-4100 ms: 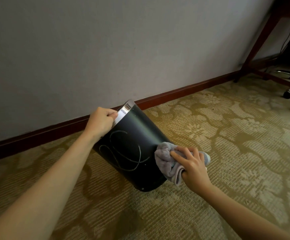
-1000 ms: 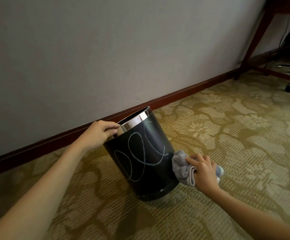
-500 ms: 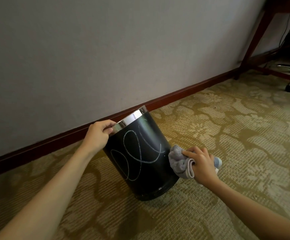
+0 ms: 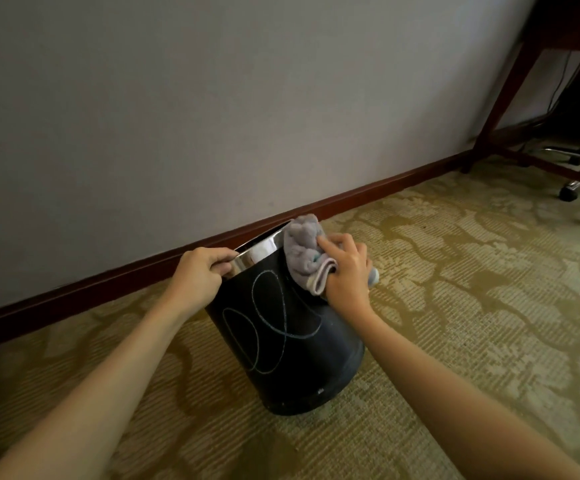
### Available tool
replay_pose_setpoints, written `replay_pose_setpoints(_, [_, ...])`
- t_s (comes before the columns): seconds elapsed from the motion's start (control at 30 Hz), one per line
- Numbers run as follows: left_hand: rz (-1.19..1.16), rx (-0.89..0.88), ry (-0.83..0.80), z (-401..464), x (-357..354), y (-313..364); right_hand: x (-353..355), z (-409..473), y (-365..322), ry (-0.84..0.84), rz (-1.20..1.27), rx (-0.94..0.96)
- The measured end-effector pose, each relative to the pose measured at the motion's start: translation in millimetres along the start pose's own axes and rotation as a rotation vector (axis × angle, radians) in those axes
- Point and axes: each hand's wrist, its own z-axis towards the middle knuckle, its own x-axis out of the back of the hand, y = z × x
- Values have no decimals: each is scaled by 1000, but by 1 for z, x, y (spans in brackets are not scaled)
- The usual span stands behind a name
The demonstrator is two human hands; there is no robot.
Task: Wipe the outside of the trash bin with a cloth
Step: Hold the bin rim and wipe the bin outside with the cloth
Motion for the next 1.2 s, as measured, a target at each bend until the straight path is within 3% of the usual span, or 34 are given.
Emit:
replay_pose_setpoints(0.1, [23,-2,20,-2,2,0,16,-46,44,-90,-63,-8])
replay_pose_setpoints(0.3, [11,9,1,-1,-3,9,58,-94,114,-472,-373,-60])
replay_pose_setpoints(0.4, [-17,-16,-29,-1,-12,19,59,-76,103,-427,-332,-142])
replay_pose_setpoints(0.53, [-20,-37,-80,-3,-23,30,49,-27,49,-194,-52,-153])
replay_pose_setpoints(0.7, [0,-33,-16,-3,-26,34,32,-4,15,-50,8,-149])
replay_pose_setpoints(0.87, [-6,18,29,-1,-15,21,17,-36,37,-103,-33,-171])
replay_pose_setpoints(1.07, [-16,40,64,-1,-9,11,21,-63,90,-401,-188,-506])
replay_pose_setpoints(1.2, [-14,23,5,-1,-15,17,24,-46,85,-433,-150,-684])
